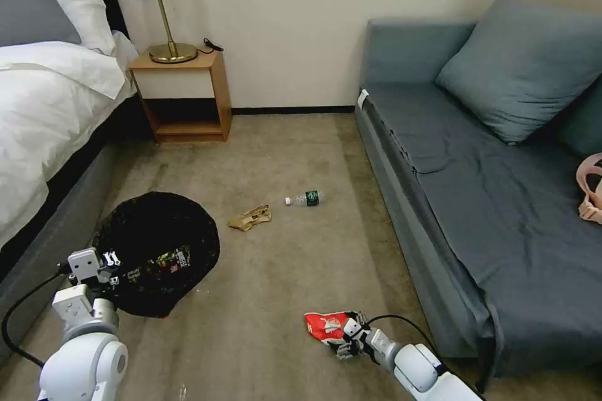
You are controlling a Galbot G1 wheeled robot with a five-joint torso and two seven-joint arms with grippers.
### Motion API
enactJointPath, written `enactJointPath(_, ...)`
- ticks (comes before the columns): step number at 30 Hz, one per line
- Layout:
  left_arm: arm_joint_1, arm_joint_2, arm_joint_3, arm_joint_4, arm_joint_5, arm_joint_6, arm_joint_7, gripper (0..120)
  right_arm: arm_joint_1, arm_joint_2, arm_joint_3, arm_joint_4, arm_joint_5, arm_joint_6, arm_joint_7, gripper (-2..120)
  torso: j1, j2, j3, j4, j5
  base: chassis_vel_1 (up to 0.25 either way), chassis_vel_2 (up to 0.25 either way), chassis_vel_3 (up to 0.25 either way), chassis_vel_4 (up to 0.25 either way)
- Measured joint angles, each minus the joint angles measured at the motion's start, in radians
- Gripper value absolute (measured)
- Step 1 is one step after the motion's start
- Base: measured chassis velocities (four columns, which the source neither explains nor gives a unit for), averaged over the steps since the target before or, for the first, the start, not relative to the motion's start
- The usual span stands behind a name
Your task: Pick up the trash bin, then pick up the garbage on the floor and place it into the trash bin.
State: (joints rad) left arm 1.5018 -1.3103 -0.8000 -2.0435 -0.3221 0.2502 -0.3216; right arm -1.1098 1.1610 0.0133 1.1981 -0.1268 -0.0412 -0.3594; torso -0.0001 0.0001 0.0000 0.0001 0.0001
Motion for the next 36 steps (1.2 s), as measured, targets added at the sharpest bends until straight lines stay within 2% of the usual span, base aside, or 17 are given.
enactJointPath(2, -0.004, 0.0, 0.0, 0.003, 0.0, 0.0, 0.0, 4, 0.008, -0.001, -0.002, -0.008, 0.002, 0.003, -0.006, 91, 0.0, 0.0, 0.0, -0.0001, 0.0, 0.0, 0.0, 0.0, 0.0)
enactJointPath(4, -0.005, 0.0, 0.0, 0.004, 0.0, 0.0, 0.0, 4, 0.009, -0.001, -0.002, -0.01, 0.003, 0.003, -0.007, 88, 0.0, 0.0, 0.0, -0.0001, -0.0001, 0.0, 0.0, 0.0, 0.0)
enactJointPath(7, -0.009, 0.001, 0.0, 0.009, 0.0, 0.0, 0.0, 4, 0.016, -0.004, -0.004, -0.012, 0.007, 0.006, -0.016, 73, 0.0, 0.0, 0.0, -0.0001, 0.0, 0.0, 0.0, 0.0, 0.0)
enactJointPath(8, -0.009, 0.001, 0.0, 0.009, 0.0, 0.0, 0.0, 4, 0.016, -0.004, -0.004, -0.012, 0.007, 0.006, -0.016, 73, 0.0, 0.0, 0.0, -0.0001, 0.0, 0.0, 0.0, 0.0, 0.0)
enactJointPath(10, -0.012, 0.001, 0.001, 0.013, 0.0, 0.0, 0.0, 4, 0.018, -0.007, -0.005, -0.012, 0.01, 0.007, -0.02, 64, 0.0, 0.0, 0.0, 0.0, 0.0001, 0.0, 0.0, 0.0, 0.0)
enactJointPath(11, -0.012, 0.001, 0.001, 0.013, 0.0, 0.0, 0.0, 4, 0.018, -0.007, -0.005, -0.012, 0.01, 0.007, -0.02, 64, 0.0, 0.0, 0.0, 0.0, 0.0001, 0.0, 0.0, 0.0, 0.0)
enactJointPath(14, -0.015, 0.004, 0.002, 0.018, 0.0, 0.0, 0.0, 4, 0.022, -0.012, -0.005, -0.012, 0.012, 0.009, -0.025, 47, 0.0, 0.0, 0.0, 0.0, -0.0001, 0.0, 0.0, 0.0, 0.0)
enactJointPath(15, -0.015, 0.004, 0.002, 0.018, 0.0, 0.0, 0.0, 4, 0.022, -0.012, -0.005, -0.012, 0.012, 0.009, -0.025, 47, 0.0, 0.0, 0.0, 0.0, -0.0001, 0.0, 0.0, 0.0, 0.0)
enactJointPath(18, -0.017, 0.009, 0.001, 0.018, -0.003, 0.0, 0.0, 4, 0.024, -0.015, -0.005, -0.012, 0.013, 0.009, -0.025, 33, 0.0, 0.0, 0.0, -0.0001, -0.0003, 0.0, 0.0, 0.0, 0.0)
enactJointPath(20, -0.017, 0.01, 0.001, 0.018, -0.003, 0.0, 0.0, 4, 0.025, -0.015, -0.005, -0.011, 0.013, 0.009, -0.025, 32, 0.0, 0.0, 0.0, -0.0001, -0.0003, 0.0, 0.0, 0.0, 0.0)
enactJointPath(21, -0.017, 0.011, 0.001, 0.018, -0.004, 0.0, 0.0, 4, 0.025, -0.015, -0.005, -0.011, 0.013, 0.009, -0.025, 23, 0.0, 0.0, 0.0, -0.0002, -0.0002, 0.0, 0.0, 0.0, 0.0)
enactJointPath(22, -0.017, 0.011, 0.001, 0.018, -0.004, 0.0, 0.0, 4, 0.025, -0.015, -0.005, -0.011, 0.013, 0.009, -0.025, 23, 0.0, 0.0, 0.0, -0.0002, -0.0002, 0.0, 0.0, 0.0, 0.0)
enactJointPath(24, -0.019, 0.014, 0.001, 0.018, -0.005, 0.0, 0.0, 4, 0.027, -0.015, -0.006, -0.008, 0.014, 0.008, -0.025, 11, 0.0, 0.0, 0.0, -0.0002, -0.0003, 0.0, 0.0, 0.0, 0.0)
enactJointPath(29, -0.025, 0.014, 0.006, 0.018, -0.005, 0.004, 0.001, 4, 0.029, -0.012, 0.002, -0.009, 0.009, 0.009, -0.026, 4, 0.0, 0.0, 0.0, -0.0001, 0.0001, 0.0, 0.0, 0.0, 0.0)
enactJointPath(36, -0.025, 0.012, 0.013, 0.015, -0.003, 0.004, 0.005, 4, 0.043, -0.024, 0.029, 0.009, 0.021, 0.003, -0.024, 4, 0.0, 0.0, 0.0, -0.0002, 0.0, 0.0, 0.0, 0.0, 0.0)
